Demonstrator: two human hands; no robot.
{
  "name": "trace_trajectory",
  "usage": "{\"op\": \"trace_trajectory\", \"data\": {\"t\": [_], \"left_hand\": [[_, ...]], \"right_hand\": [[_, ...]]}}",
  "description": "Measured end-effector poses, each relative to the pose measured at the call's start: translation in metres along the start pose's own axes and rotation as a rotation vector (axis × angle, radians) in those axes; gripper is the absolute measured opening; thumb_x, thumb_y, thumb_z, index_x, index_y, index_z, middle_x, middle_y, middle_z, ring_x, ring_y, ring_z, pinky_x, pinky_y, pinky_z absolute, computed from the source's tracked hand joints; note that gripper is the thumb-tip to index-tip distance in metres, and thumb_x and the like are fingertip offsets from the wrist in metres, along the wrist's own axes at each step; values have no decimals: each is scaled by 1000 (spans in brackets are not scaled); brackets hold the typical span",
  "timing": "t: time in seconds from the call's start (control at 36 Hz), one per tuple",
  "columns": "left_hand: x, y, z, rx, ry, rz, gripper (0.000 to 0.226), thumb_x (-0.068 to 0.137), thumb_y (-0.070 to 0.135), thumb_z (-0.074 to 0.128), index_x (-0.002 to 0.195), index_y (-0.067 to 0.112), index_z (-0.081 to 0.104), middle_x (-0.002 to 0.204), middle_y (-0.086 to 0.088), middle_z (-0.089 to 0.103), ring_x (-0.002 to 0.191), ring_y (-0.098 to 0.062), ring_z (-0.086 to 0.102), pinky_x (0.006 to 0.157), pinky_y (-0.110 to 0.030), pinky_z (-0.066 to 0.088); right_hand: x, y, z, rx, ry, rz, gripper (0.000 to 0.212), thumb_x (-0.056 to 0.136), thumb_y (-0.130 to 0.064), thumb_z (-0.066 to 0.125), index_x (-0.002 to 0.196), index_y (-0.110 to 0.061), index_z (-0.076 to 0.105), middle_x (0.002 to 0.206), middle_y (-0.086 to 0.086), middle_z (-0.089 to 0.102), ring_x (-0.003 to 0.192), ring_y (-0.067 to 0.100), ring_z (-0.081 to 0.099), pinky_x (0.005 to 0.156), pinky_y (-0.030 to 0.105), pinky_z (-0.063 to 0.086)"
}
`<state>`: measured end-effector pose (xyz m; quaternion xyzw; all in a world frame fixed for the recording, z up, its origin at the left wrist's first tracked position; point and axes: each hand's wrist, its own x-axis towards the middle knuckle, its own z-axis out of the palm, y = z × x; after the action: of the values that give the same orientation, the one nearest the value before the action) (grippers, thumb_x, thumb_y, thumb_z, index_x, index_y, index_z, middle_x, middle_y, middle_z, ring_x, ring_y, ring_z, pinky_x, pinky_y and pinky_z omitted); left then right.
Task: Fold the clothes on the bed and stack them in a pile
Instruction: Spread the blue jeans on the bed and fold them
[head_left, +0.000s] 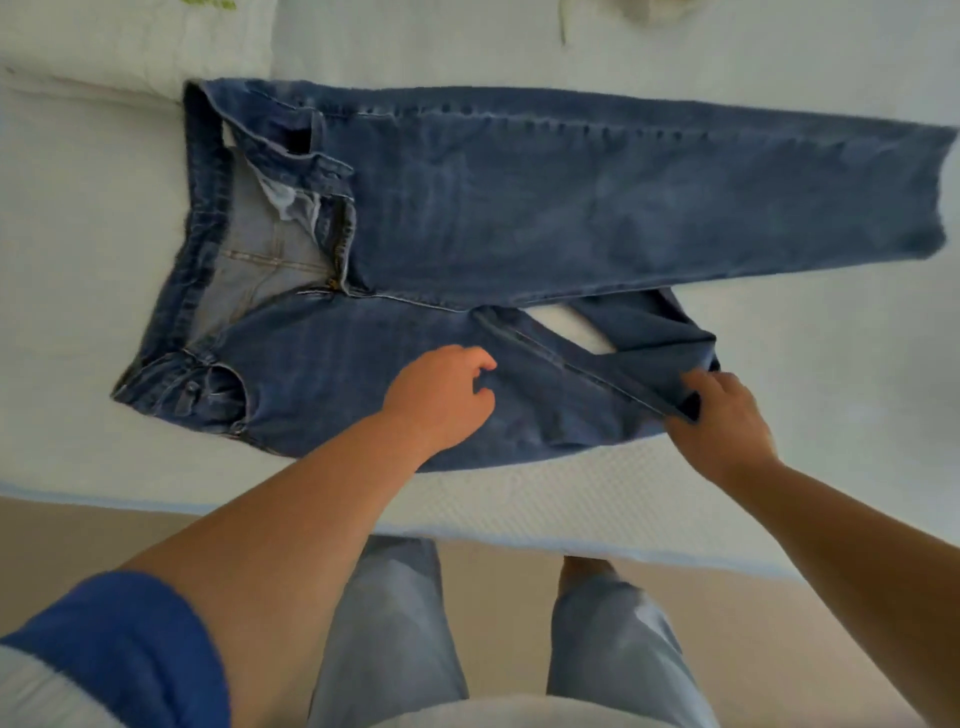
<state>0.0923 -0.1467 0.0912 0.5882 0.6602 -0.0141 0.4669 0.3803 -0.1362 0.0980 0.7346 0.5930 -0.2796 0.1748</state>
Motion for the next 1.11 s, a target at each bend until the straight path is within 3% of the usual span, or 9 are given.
{"op": "trace_trajectory", "data": {"t": [0.19,0.44,0.56,0.61,0.69,0.81,1.0,1.06,1.11], "left_hand": [[42,93,82,242,27,134,53,82,22,58,134,22,49,139,2,48,128,-21,39,105,-37,32],[76,131,132,506,-34,171,59,75,32,64,131,27,50,126,-5,49,118,-27,44,99,-40,34],[80,150,128,483,-72,310,12,72,45,58,72,34,52,86,13,51,92,-17,52,85,-35,37],[78,161,120,431,-167,327,25,72,40,57,56,30,40,66,14,46,73,-13,51,69,-30,36],[73,175,105,316,-287,281,21,69,36,61,57,28,46,57,11,52,59,-6,50,52,-25,34],[69,189,76,280,-323,312,21,75,35,63,59,24,56,51,10,53,52,-5,48,48,-19,32],[64,172,31,17,-288,235,19,77,24,72,60,20,65,52,2,51,50,-4,43,50,-24,34],[62,167,28,-60,-277,206,17,77,22,73,61,24,68,46,11,49,47,0,42,48,-16,32],[63,166,26,-108,-256,191,17,78,23,73,62,28,70,44,15,47,44,1,40,47,-12,32]], "right_hand": [[29,75,7,-147,-27,-355,61,84,-24,62,140,-22,39,144,3,36,131,25,30,106,36,28],[56,111,17,-316,121,-680,23,88,-29,59,108,-22,67,134,5,47,134,29,28,106,41,13],[53,109,9,-52,265,-855,9,80,-19,65,83,-12,68,98,5,69,118,29,55,109,49,18],[51,108,1,46,236,-881,10,82,-17,57,78,-10,63,75,3,67,85,26,65,110,42,21],[47,104,-13,208,116,-836,11,83,-12,57,76,-5,61,57,6,58,53,26,52,80,40,49],[49,99,-36,369,-203,-764,15,83,-32,65,81,-17,61,58,-7,54,52,11,50,54,22,39],[73,94,-52,-231,-149,-868,42,76,-56,54,102,-27,67,99,-13,65,100,14,54,88,32,39],[77,105,-56,-251,-173,-780,37,80,-49,56,109,-27,65,110,-11,65,117,12,49,107,37,22],[75,119,-61,-107,-180,-715,27,83,-40,61,101,-21,67,99,-6,69,106,13,58,109,32,20]]}}
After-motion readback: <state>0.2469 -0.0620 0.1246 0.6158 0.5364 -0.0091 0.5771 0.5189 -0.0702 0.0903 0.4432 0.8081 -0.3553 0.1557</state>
